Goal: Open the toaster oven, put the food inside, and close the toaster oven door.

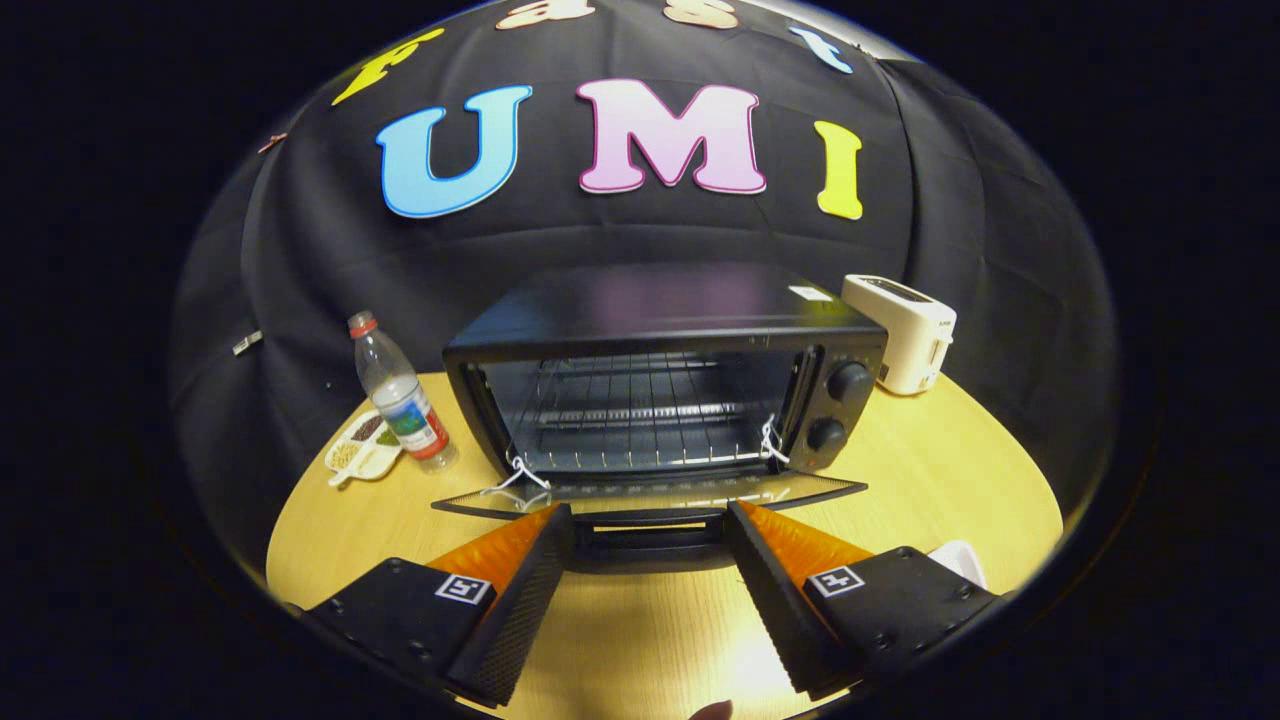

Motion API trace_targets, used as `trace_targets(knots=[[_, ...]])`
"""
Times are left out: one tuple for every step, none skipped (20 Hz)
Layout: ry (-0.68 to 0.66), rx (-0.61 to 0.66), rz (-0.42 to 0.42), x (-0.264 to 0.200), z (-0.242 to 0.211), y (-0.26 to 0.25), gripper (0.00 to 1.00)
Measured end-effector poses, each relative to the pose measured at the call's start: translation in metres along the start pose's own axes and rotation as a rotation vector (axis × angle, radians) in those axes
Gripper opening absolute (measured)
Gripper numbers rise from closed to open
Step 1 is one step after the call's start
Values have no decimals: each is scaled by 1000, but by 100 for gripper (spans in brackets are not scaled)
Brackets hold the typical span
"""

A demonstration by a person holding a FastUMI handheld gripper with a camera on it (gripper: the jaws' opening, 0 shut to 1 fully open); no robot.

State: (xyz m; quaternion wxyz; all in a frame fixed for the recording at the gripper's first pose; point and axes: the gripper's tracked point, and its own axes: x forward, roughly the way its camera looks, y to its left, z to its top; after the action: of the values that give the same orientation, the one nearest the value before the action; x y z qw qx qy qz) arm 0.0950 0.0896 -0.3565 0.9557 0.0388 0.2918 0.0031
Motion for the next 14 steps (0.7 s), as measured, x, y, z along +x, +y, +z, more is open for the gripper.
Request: trace_targets(knots=[[39,-9,-5,-1,-15,-1,99],[86,-20,-10,-5,-34,-4,99],[125,-25,-5,-9,-49,-5,99],[151,-19,10,-12,-60,-3,100],[157,-5,25,-17,-63,-1,99],[157,9,36,-21,-63,-2,100],[156,20,47,-26,-61,-3,100],[160,24,51,-34,-61,-6,99],[163,27,59,-40,-58,-9,99],[167,28,66,-45,-55,-14,99],[170,26,69,-50,-49,-20,99],[171,28,74,-55,-42,-27,99],[181,35,83,-60,-37,-33,99],[197,46,88,-66,-32,-40,99]])
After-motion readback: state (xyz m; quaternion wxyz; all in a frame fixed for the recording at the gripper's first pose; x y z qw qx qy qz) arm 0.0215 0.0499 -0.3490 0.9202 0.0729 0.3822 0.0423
